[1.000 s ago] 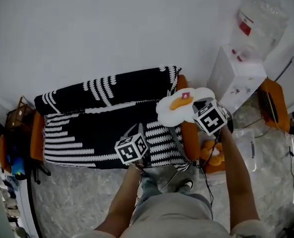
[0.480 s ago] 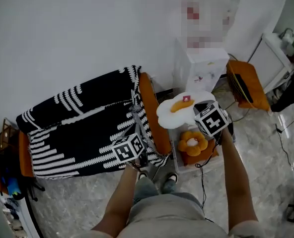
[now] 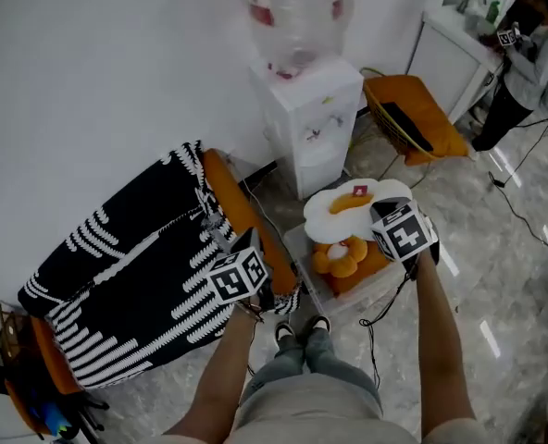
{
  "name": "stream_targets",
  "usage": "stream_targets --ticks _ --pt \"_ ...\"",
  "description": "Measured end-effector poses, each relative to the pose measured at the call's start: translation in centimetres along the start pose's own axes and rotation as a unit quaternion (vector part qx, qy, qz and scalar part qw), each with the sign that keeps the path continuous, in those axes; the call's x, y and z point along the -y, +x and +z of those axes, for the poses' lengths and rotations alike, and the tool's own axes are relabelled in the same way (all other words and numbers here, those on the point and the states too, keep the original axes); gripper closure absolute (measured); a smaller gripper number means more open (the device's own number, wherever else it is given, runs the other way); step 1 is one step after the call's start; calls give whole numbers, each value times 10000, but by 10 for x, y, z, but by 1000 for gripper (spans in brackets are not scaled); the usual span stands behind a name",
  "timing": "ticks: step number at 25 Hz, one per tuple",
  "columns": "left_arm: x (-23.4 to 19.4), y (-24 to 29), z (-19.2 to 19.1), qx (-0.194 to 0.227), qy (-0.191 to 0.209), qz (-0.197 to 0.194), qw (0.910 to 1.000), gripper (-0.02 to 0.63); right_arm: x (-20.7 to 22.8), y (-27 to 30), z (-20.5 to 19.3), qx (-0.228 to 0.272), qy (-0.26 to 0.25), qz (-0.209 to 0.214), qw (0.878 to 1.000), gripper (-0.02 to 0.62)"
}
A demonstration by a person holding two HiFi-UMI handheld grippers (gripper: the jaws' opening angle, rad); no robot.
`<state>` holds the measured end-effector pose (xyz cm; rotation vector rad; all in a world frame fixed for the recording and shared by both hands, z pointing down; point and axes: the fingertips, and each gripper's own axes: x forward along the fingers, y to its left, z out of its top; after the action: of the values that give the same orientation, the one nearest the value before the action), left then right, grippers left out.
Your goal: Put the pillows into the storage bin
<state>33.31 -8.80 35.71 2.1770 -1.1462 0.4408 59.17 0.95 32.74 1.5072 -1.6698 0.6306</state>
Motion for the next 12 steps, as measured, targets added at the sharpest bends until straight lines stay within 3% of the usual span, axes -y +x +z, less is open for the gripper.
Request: stream_targets --ticks 6,12 --pt "35 37 -35 -416 140 -258 9987 595 37 19 -56 -53 847 -173 9962 591" --pt "57 90 -123 -1080 515 -533 9914 595 52 74 -134 -229 1592 -302 9865 591"
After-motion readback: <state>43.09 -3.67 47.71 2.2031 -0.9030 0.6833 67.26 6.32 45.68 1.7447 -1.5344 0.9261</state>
